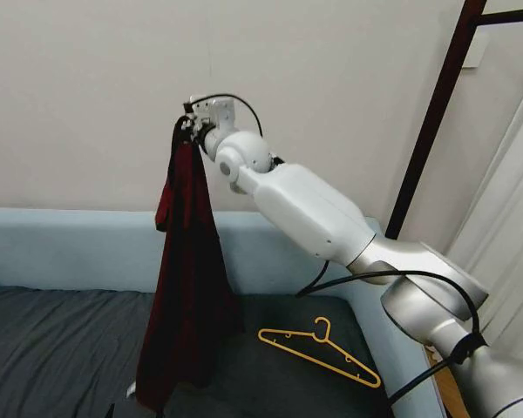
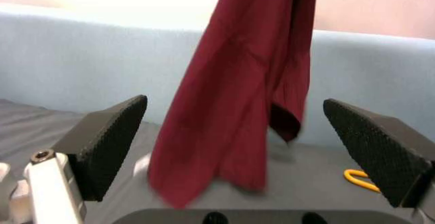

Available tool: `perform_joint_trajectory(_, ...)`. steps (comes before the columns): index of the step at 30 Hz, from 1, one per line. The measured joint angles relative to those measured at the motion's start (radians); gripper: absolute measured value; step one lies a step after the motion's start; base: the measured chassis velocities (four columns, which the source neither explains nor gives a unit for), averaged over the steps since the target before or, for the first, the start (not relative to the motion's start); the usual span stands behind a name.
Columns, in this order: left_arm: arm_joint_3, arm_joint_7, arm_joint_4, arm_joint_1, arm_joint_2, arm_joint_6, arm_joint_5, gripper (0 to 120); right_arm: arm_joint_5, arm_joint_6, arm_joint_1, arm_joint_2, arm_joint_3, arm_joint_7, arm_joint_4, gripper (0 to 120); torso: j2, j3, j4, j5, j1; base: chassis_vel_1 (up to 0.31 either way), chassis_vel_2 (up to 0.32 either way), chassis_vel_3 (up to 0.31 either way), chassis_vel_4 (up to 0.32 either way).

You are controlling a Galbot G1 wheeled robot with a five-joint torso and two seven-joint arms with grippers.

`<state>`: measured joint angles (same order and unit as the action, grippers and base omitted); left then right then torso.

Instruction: Pick up the clothes from the sofa and hang them on the clothes hanger.

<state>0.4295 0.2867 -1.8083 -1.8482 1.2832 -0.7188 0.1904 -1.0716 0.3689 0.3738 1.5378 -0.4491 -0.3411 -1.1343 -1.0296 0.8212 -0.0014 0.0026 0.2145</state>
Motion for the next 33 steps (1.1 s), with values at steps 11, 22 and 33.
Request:
perform_joint_trajectory(11,0.0,-0.003,0.0,-0.005,0.004,0.018,-0.011,99,-0.074,0.028,-0.289,-0.358,-0.119,-0.115,-0.522,0,0.0,0.0,-0.0002,0.0005,0.0,0.0,0.0,0.0,0.0)
perform_joint_trajectory(22,0.005,-0.005,0.001,-0.025,0.036,0.035,-0.037,99,0.191,-0.064,-0.848,-0.577,-0.044,-0.002,-0.576,0,0.0,0.0,0.0001,0.0008,0.0,0.0,0.0,0.0,0.0)
perform_joint_trajectory(33,-0.008,-0.007,0.017,-0.011,0.061,0.054,-0.066,99,0.214,-0.076,-1.221,-0.748,0.232,0.067,-0.686,0,0.0,0.0,-0.0002,0.0004,0.0,0.0,0.0,0.0,0.0)
